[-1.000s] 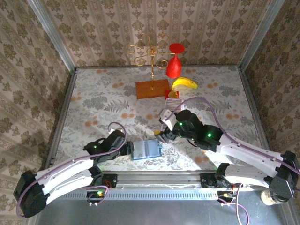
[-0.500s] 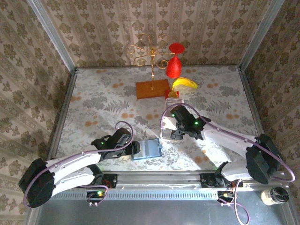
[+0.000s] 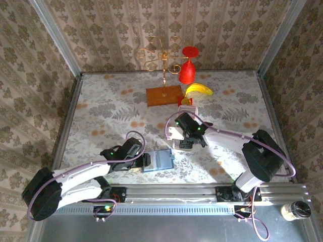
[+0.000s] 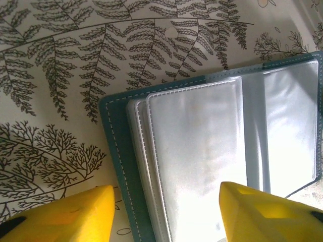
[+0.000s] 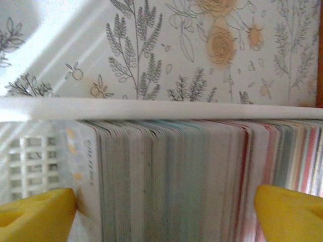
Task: Put the credit cards into the card holder
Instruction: Pick up the credit card from the storage box.
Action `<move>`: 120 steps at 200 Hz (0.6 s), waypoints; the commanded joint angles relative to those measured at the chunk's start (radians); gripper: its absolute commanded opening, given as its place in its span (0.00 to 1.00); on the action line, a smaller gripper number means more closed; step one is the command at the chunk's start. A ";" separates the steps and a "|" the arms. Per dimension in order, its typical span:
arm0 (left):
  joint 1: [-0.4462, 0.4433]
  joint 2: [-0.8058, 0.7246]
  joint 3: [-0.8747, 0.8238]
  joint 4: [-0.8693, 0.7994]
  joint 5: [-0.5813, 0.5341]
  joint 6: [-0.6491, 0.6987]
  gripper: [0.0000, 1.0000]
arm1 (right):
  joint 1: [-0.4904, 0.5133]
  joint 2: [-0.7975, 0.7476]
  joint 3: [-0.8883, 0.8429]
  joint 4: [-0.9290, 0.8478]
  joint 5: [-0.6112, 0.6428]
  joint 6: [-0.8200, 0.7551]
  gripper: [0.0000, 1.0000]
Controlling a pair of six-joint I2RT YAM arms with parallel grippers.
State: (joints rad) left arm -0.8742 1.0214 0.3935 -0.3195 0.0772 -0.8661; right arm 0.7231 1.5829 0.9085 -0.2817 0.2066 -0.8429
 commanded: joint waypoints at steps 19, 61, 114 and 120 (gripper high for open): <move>0.008 0.011 -0.018 0.020 0.013 0.012 0.50 | 0.013 0.004 0.032 -0.023 0.028 -0.026 0.67; 0.007 0.013 -0.027 0.027 0.015 0.003 0.46 | 0.016 -0.059 0.017 -0.046 0.022 -0.024 0.57; 0.007 0.028 -0.025 0.036 0.018 0.003 0.41 | 0.018 -0.085 -0.003 -0.052 0.016 -0.012 0.48; 0.007 0.032 -0.025 0.036 0.018 0.003 0.40 | 0.021 -0.087 -0.006 -0.049 0.016 -0.008 0.48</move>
State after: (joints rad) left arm -0.8745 1.0409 0.3756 -0.2951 0.0834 -0.8669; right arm 0.7433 1.5242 0.9150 -0.3408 0.2020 -0.8604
